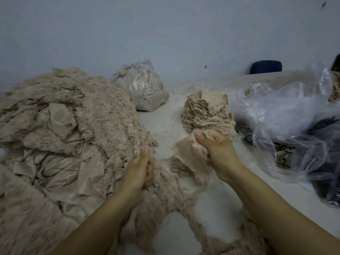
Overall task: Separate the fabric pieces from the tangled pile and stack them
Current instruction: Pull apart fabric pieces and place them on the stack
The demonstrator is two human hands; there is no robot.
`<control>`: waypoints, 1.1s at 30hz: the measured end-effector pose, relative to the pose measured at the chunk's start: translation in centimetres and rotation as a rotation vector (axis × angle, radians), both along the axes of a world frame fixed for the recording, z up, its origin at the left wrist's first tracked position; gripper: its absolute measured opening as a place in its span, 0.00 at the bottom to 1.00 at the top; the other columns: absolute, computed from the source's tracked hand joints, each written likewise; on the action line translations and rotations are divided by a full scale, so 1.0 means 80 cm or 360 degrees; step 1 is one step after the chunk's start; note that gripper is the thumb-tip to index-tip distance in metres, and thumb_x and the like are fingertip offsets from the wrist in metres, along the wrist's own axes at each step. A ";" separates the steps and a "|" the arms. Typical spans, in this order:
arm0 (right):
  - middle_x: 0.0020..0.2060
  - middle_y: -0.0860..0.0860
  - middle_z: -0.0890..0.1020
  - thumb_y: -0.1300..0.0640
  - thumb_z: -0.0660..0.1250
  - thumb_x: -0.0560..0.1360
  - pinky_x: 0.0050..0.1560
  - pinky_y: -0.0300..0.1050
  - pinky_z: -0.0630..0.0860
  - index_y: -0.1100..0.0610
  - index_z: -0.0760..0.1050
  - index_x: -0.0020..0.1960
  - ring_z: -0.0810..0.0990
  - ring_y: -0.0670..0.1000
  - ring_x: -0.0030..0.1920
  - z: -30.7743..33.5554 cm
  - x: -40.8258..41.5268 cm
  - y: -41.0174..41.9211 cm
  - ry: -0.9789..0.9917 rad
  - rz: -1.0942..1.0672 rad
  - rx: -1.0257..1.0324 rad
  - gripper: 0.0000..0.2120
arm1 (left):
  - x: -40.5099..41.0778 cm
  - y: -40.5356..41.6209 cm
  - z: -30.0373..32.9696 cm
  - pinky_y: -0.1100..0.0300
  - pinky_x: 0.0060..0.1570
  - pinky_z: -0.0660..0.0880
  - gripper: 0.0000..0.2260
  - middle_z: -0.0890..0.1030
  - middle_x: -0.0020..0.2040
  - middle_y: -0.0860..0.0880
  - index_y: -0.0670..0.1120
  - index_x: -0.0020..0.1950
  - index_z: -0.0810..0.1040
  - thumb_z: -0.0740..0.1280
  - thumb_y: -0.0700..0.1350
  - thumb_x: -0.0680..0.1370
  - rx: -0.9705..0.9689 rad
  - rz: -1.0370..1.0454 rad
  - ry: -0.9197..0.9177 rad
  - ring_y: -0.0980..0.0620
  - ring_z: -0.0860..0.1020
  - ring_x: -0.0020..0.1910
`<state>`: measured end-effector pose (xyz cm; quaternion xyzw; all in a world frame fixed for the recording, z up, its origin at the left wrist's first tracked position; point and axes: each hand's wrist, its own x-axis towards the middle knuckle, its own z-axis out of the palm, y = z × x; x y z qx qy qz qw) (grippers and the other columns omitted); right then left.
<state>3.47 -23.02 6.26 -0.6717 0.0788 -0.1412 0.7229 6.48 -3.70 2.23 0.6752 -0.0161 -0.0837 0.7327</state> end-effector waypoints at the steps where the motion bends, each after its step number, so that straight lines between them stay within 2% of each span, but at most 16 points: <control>1: 0.28 0.54 0.69 0.55 0.67 0.77 0.27 0.40 0.62 0.54 0.77 0.38 0.66 0.50 0.27 0.000 0.001 0.007 -0.0035 0.0019 -0.0017 0.09 | -0.004 -0.008 0.005 0.66 0.21 0.63 0.26 0.77 0.31 0.46 0.47 0.40 0.72 0.60 0.70 0.64 -0.0087 -0.0140 0.0219 0.54 0.70 0.23; 3: 0.25 0.52 0.69 0.55 0.66 0.77 0.24 0.36 0.61 0.60 0.75 0.44 0.65 0.46 0.23 -0.001 0.002 0.026 -0.0105 0.0075 0.0028 0.08 | -0.014 -0.030 0.014 0.58 0.30 0.76 0.38 0.84 0.45 0.41 0.45 0.50 0.73 0.60 0.75 0.57 -0.0230 -0.0440 0.0611 0.48 0.83 0.37; 6: 0.23 0.48 0.69 0.54 0.65 0.78 0.22 0.36 0.62 0.61 0.73 0.44 0.65 0.46 0.22 -0.004 0.004 0.045 -0.0173 0.0088 0.0098 0.11 | -0.026 -0.063 0.016 0.49 0.50 0.77 0.40 0.83 0.53 0.40 0.43 0.58 0.79 0.56 0.75 0.65 -0.0547 -0.0596 0.0730 0.44 0.81 0.53; 8: 0.22 0.47 0.70 0.54 0.65 0.78 0.21 0.35 0.64 0.57 0.72 0.40 0.67 0.45 0.21 -0.007 0.005 0.048 -0.0196 0.0054 0.0119 0.10 | -0.025 -0.073 0.015 0.54 0.47 0.78 0.30 0.83 0.45 0.41 0.40 0.53 0.80 0.57 0.66 0.75 -0.0892 -0.0429 0.0688 0.47 0.82 0.43; 9: 0.22 0.46 0.72 0.54 0.66 0.78 0.22 0.35 0.65 0.57 0.73 0.39 0.68 0.44 0.22 -0.010 0.008 0.047 -0.0202 0.0020 0.0114 0.11 | -0.023 -0.075 0.014 0.60 0.34 0.78 0.23 0.81 0.36 0.43 0.39 0.50 0.79 0.59 0.59 0.78 -0.0936 -0.0308 0.0632 0.51 0.80 0.31; 10: 0.23 0.47 0.73 0.54 0.66 0.78 0.23 0.36 0.66 0.58 0.74 0.40 0.69 0.45 0.23 -0.014 0.011 0.043 -0.0197 -0.0032 0.0093 0.11 | -0.020 -0.075 0.014 0.66 0.21 0.71 0.16 0.76 0.29 0.46 0.40 0.48 0.76 0.60 0.53 0.79 -0.0851 -0.0151 0.0530 0.55 0.73 0.21; 12: 0.24 0.48 0.73 0.52 0.67 0.77 0.27 0.41 0.66 0.62 0.75 0.40 0.69 0.47 0.24 -0.021 0.019 0.027 -0.0157 -0.0178 -0.0025 0.13 | -0.002 -0.077 0.015 0.70 0.16 0.63 0.09 0.74 0.25 0.51 0.43 0.48 0.74 0.60 0.48 0.81 -0.0470 0.0057 0.0243 0.58 0.70 0.17; 14: 0.21 0.46 0.69 0.51 0.69 0.76 0.30 0.44 0.63 0.56 0.71 0.31 0.66 0.47 0.24 -0.028 0.029 0.009 -0.0114 -0.0331 -0.0160 0.17 | 0.020 -0.082 0.022 0.66 0.23 0.70 0.09 0.79 0.32 0.51 0.45 0.47 0.75 0.60 0.48 0.81 -0.0115 0.0096 -0.0023 0.55 0.77 0.26; 16: 0.20 0.45 0.67 0.50 0.69 0.75 0.31 0.43 0.62 0.53 0.64 0.27 0.65 0.48 0.25 -0.036 0.037 -0.007 -0.0046 -0.0496 -0.0350 0.22 | 0.042 -0.090 0.019 0.63 0.28 0.67 0.10 0.75 0.34 0.49 0.46 0.42 0.74 0.61 0.48 0.81 0.0217 0.0050 -0.0200 0.51 0.73 0.32; 18: 0.24 0.48 0.67 0.50 0.68 0.75 0.34 0.45 0.62 0.53 0.62 0.29 0.68 0.51 0.30 -0.049 0.040 -0.021 0.0081 -0.0602 -0.0628 0.22 | 0.060 -0.098 0.002 0.59 0.30 0.60 0.15 0.65 0.30 0.49 0.47 0.34 0.65 0.60 0.48 0.81 0.0577 0.0026 -0.0298 0.50 0.65 0.31; 20: 0.32 0.49 0.73 0.48 0.66 0.77 0.38 0.45 0.65 0.54 0.70 0.37 0.74 0.54 0.38 -0.061 0.037 -0.028 0.0232 -0.0604 -0.0931 0.13 | 0.068 -0.103 -0.018 0.56 0.32 0.60 0.17 0.66 0.29 0.49 0.46 0.32 0.65 0.61 0.48 0.80 0.0846 0.0034 -0.0335 0.48 0.66 0.32; 23: 0.50 0.52 0.76 0.50 0.62 0.79 0.44 0.44 0.68 0.56 0.72 0.60 0.76 0.54 0.50 -0.069 0.028 -0.019 0.0079 -0.0732 -0.1302 0.13 | 0.069 -0.108 -0.036 0.51 0.39 0.69 0.16 0.80 0.40 0.44 0.38 0.43 0.77 0.61 0.50 0.80 0.1027 0.0055 -0.0433 0.39 0.77 0.43; 25: 0.55 0.53 0.75 0.55 0.60 0.80 0.48 0.45 0.70 0.57 0.73 0.62 0.75 0.53 0.53 -0.066 0.028 -0.003 -0.0187 -0.0550 -0.1398 0.13 | 0.071 -0.109 -0.039 0.56 0.35 0.68 0.18 0.79 0.46 0.46 0.35 0.48 0.76 0.60 0.51 0.80 0.1088 0.0093 -0.0502 0.41 0.78 0.49; 27: 0.59 0.55 0.76 0.56 0.56 0.82 0.59 0.46 0.69 0.57 0.72 0.65 0.74 0.53 0.60 -0.076 0.032 0.008 -0.0159 -0.0115 -0.1490 0.14 | 0.073 -0.108 -0.038 0.63 0.30 0.63 0.15 0.80 0.43 0.42 0.38 0.44 0.75 0.59 0.50 0.80 0.1105 0.0055 -0.0502 0.41 0.78 0.47; 29: 0.68 0.55 0.72 0.54 0.52 0.83 0.68 0.45 0.63 0.56 0.66 0.72 0.68 0.54 0.69 -0.092 0.034 0.008 0.0077 0.0203 -0.1629 0.19 | 0.074 -0.103 -0.037 0.60 0.35 0.68 0.13 0.80 0.43 0.41 0.41 0.45 0.75 0.59 0.49 0.81 0.1114 -0.0012 -0.0462 0.43 0.77 0.44; 33: 0.75 0.51 0.63 0.51 0.48 0.84 0.73 0.40 0.54 0.54 0.59 0.76 0.59 0.49 0.75 -0.109 0.036 -0.002 0.0207 0.0251 -0.1902 0.22 | 0.068 -0.070 -0.029 0.57 0.36 0.68 0.09 0.76 0.35 0.50 0.47 0.46 0.73 0.59 0.49 0.81 0.1155 -0.0178 -0.0495 0.51 0.74 0.35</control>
